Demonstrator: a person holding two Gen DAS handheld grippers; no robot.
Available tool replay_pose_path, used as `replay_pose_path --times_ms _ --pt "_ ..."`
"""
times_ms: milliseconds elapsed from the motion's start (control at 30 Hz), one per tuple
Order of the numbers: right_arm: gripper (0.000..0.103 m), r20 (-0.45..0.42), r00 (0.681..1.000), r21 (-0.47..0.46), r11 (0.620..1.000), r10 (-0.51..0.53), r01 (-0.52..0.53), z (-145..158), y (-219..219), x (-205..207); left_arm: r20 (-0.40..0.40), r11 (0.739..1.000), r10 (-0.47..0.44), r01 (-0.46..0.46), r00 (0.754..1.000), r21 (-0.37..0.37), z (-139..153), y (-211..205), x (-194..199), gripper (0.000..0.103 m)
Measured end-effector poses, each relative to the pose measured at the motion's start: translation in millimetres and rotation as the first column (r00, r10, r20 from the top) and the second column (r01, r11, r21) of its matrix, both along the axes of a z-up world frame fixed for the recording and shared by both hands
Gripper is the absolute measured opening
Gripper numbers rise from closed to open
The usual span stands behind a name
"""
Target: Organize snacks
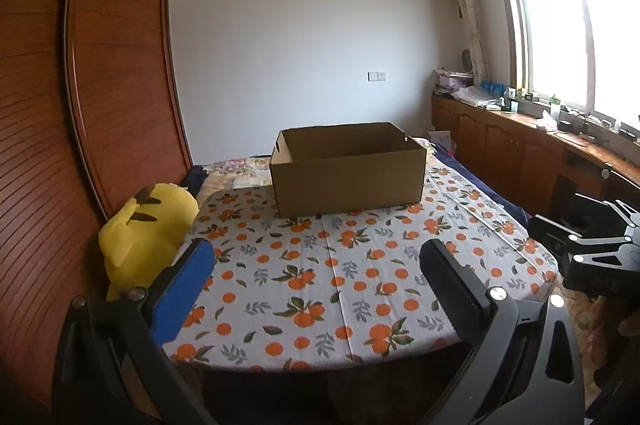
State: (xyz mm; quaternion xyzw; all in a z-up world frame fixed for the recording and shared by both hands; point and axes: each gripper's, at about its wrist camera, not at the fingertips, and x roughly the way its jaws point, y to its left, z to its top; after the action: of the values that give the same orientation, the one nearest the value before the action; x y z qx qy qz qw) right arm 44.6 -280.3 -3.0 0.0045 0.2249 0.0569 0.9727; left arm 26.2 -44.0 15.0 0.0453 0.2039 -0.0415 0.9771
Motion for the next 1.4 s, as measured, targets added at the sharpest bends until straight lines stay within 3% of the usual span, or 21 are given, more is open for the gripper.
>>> replay_pose_path --times_ms 1400 --pt "0.103 0.030 0.999 -0.001 0.999 -0.033 0.033 7.4 -1.4 -9.7 0.021 0.998 0.047 -0.047 0.999 0.028 -0.2 4.0 -7.3 0.103"
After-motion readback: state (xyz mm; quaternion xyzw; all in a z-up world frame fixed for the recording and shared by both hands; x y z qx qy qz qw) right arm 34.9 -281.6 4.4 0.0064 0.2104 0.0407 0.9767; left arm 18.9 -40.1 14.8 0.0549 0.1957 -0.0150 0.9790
